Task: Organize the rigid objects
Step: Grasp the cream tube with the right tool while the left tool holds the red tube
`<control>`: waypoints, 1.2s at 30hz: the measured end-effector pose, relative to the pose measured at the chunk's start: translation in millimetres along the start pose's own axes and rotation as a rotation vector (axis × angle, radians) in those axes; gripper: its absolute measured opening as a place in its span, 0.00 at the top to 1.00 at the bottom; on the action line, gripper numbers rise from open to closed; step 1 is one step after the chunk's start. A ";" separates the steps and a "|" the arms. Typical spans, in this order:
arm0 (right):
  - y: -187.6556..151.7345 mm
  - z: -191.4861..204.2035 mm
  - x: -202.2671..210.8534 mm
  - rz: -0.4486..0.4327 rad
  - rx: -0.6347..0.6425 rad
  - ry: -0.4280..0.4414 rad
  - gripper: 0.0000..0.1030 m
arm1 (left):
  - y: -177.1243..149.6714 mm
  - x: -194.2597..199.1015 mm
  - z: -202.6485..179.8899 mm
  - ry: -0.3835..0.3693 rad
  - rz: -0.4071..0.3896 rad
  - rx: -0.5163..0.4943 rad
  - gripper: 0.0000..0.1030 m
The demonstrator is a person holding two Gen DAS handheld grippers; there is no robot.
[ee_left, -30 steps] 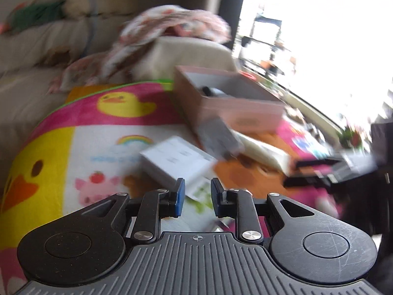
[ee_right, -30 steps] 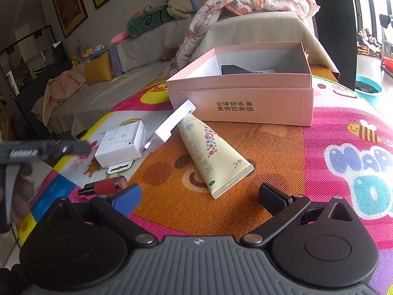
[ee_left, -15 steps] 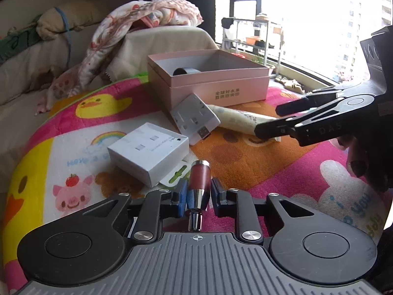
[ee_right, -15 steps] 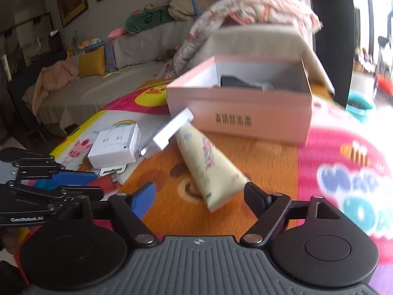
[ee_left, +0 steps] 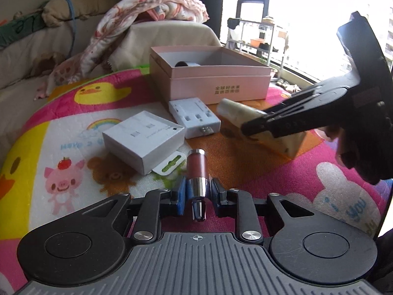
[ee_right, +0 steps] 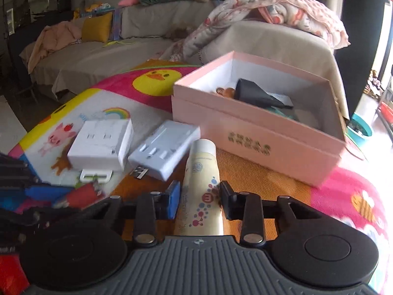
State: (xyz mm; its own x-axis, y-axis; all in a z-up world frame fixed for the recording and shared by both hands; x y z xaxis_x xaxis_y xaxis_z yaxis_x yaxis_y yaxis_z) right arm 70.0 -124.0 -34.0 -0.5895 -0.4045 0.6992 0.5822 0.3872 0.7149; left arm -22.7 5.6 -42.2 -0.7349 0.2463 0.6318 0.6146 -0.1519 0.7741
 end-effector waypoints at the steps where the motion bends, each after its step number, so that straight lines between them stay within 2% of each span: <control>1: -6.5 -2.2 4.9 0.017 -0.018 -0.015 0.77 | 0.4 -0.6 0.0 -0.003 0.004 0.008 0.75; 5: -36.0 -8.7 32.6 0.044 -0.090 -0.061 0.79 | 1.1 -1.8 0.0 0.010 0.018 0.019 0.75; 10: -48.9 3.2 45.8 0.008 -0.082 -0.038 0.77 | 3.1 -4.5 -5.8 0.062 0.035 0.012 0.75; 11: -47.3 3.7 43.1 0.000 -0.074 -0.046 0.76 | 2.9 -4.6 -7.5 0.073 0.034 0.001 0.75; 13: -41.0 1.8 35.2 -0.018 -0.076 -0.055 0.59 | 2.2 -3.8 -10.4 0.094 0.026 -0.014 0.75; 16: -30.9 -1.5 22.2 -0.043 -0.074 -0.060 0.56 | 0.3 -0.4 -12.9 0.116 0.026 0.002 0.75; 17: -28.8 -0.5 20.4 -0.040 -0.066 -0.064 0.56 | 0.0 0.8 -13.5 0.113 0.031 0.001 0.75; 19: -27.2 4.1 21.2 -0.025 -0.043 -0.051 0.72 | 0.2 1.6 -13.2 0.097 0.039 0.000 0.76; 21: -28.5 7.7 25.1 -0.009 -0.025 -0.038 0.81 | -0.1 1.9 -11.6 0.083 0.024 0.002 0.77; 25: -38.0 6.3 39.4 0.002 -0.027 -0.032 0.82 | -2.7 3.3 -15.6 0.083 0.002 -0.033 0.77; 29: -45.7 -0.9 58.2 -0.011 -0.051 -0.038 0.83 | -1.6 4.9 -19.9 0.038 0.019 -0.025 0.77; 35: -32.4 -12.0 93.5 -0.081 -0.093 -0.030 0.84 | 6.7 13.8 -30.6 -0.045 0.025 -0.022 0.77; 36: -28.3 -12.6 99.8 -0.097 -0.095 -0.031 0.89 | 12.6 18.3 -31.8 -0.055 0.009 -0.022 0.77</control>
State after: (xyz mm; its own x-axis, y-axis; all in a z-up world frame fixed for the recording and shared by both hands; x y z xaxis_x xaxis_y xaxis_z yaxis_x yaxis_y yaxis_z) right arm 1.7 -185.8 15.5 -0.6619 -0.4101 0.6274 0.5707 0.2669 0.7766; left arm -37.6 -22.3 -19.6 -0.7121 0.2968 0.6362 0.6142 -0.1755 0.7694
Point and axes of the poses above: each gripper's, at about its wrist camera, not at the fingertips, and x roughly against the way its jaws point, z to its left, y to its top, the point moved 8 cm from there along -x, roughly the way its jaws point, and after that the axes turned 2 degrees about y, right-handed, at the moved point
